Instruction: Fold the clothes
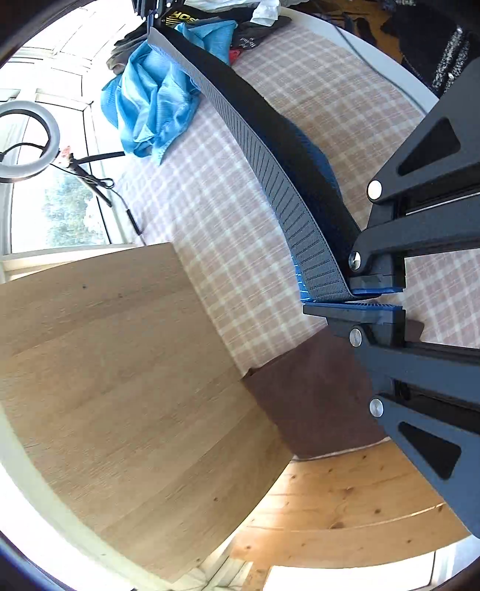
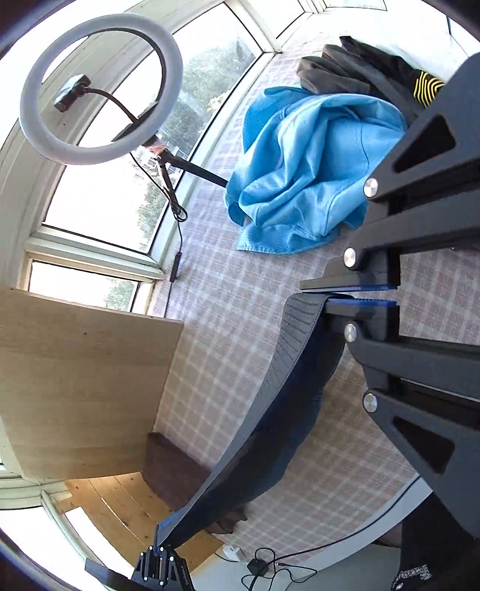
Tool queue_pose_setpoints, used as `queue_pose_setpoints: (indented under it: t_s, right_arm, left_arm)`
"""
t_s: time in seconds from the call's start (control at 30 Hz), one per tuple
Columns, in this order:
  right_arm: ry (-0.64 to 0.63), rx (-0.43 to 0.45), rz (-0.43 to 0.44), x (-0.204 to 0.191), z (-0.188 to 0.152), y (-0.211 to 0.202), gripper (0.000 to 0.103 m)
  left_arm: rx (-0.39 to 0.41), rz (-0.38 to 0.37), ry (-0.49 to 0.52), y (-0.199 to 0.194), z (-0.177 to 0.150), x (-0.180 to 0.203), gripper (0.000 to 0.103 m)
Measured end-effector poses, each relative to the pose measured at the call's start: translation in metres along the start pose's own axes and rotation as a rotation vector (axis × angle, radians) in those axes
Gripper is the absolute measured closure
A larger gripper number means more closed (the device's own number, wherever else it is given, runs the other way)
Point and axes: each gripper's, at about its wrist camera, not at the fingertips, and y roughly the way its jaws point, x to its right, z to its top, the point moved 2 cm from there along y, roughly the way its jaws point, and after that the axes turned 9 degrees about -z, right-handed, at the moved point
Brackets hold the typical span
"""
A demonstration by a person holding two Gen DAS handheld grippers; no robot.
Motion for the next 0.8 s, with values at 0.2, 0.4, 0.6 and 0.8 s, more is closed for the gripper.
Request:
queue_pose_setpoints:
  t_s: [0.2, 0.4, 0.6, 0.8]
  right_arm:
    - [-0.065, -0.037, 0.026, -0.011, -0.032, -0.014, 0.101]
    - [-0.106, -0.265, 0.082, -0.077, -0.146, 0.082, 0.101]
    - [-0.094, -0.338, 0.055, -0.104, -0.199, 0.129, 0.101]
    - [-0.08, -0.328, 0.085, -0.098, -0.206, 0.118, 0.093]
  left_arm:
    - [-0.152, -0.012, 0.118, 0.018, -0.043, 0.027, 0.093]
    - [-0.48, -0.095, 0.202, 0.146, -0.158, 0.079, 0.092]
    - [-0.499, -0.116, 0.198, 0.178, -0.201, 0.097, 0.094]
    - [-0.439, -0.126, 0.194, 0.156, -0.209, 0.1, 0.091]
